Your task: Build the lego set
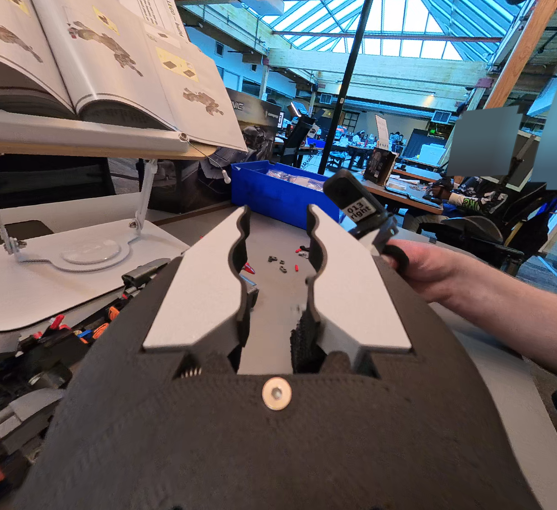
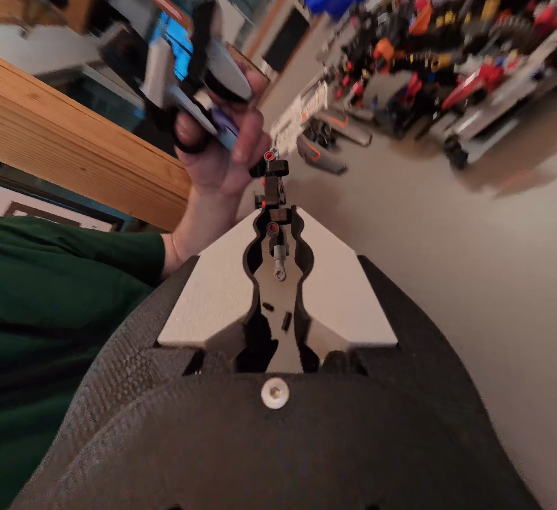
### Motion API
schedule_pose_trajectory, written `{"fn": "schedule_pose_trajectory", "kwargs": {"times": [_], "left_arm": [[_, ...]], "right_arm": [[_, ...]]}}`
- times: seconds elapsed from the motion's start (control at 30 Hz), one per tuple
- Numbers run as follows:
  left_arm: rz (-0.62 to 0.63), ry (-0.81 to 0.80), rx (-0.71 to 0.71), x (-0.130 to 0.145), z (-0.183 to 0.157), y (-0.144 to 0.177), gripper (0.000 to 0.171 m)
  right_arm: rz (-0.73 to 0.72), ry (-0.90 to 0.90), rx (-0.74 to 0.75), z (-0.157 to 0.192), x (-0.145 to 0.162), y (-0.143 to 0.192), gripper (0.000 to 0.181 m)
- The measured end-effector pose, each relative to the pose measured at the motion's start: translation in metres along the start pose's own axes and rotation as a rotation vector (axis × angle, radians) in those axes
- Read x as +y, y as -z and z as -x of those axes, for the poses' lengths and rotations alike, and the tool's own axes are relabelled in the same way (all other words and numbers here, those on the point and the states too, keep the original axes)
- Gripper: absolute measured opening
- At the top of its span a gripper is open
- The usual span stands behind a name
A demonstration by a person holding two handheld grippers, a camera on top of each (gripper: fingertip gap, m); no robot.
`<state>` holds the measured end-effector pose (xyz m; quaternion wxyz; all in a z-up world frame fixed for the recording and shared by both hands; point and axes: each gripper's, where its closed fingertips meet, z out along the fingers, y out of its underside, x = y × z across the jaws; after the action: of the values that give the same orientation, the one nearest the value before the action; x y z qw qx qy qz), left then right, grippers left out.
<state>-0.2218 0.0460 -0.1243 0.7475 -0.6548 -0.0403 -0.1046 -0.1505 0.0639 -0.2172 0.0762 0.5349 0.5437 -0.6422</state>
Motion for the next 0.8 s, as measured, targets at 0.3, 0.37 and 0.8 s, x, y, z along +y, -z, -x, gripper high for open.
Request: {"fn": "schedule_pose_trajectory", "kwargs": {"times": [0.3, 0.37, 0.8], "left_arm": [[0.02, 0.009, -0.006, 0.003, 0.0, -0.001, 0.034], [0.02, 0.011, -0.006, 0.002, 0.0, 0.0, 0.034], [0.228, -0.071, 0.095, 0.025, -0.014, 0.0, 0.03]], "right_arm": [[0.222, 0.0, 0.206, -0.035, 0.033, -0.017, 0.015], [0.252, 0.045, 0.298, -0.046, 0.033, -0.015, 0.02], [0.201, 0.292, 0.49, -0.027, 0.009, 0.04, 0.031]]}}
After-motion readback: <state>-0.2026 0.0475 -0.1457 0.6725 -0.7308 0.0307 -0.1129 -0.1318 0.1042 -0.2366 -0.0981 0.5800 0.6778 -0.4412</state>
